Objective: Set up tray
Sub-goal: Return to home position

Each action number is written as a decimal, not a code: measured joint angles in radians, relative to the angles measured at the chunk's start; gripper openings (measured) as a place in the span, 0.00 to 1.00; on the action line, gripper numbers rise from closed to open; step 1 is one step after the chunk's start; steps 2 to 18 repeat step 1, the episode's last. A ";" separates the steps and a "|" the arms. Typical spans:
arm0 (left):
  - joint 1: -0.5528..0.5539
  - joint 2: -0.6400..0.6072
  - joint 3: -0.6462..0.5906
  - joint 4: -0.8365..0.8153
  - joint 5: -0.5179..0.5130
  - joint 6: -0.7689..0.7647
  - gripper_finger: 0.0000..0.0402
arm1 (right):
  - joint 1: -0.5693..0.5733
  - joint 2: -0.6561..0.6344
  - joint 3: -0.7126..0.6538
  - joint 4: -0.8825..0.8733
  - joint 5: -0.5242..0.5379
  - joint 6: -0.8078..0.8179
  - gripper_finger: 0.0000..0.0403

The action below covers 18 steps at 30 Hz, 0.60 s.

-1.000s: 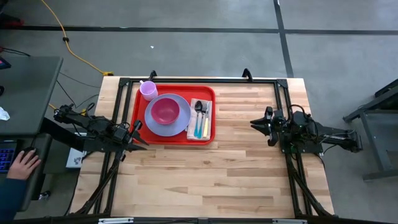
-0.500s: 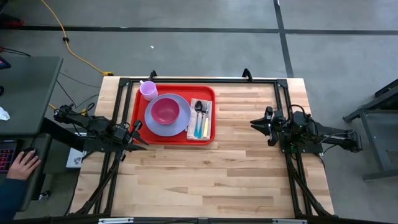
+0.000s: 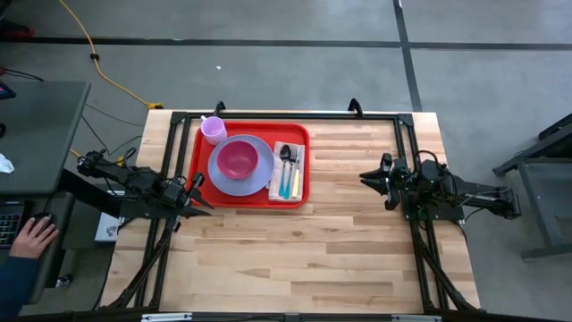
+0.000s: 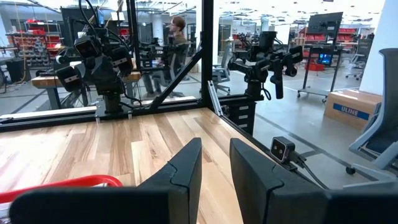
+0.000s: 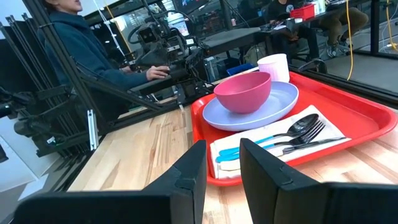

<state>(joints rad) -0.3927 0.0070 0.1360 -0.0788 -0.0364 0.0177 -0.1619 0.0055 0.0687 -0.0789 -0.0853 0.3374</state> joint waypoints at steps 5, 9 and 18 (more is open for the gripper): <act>0.000 0.000 0.000 0.000 0.000 0.000 0.29 | 0.000 0.000 0.000 0.000 0.000 -0.002 0.18; 0.000 0.000 0.000 0.000 0.000 0.000 0.29 | 0.000 0.000 0.000 0.000 0.000 -0.002 0.18; 0.000 0.000 0.000 0.000 0.000 0.000 0.29 | 0.000 0.000 0.000 0.000 0.000 -0.002 0.18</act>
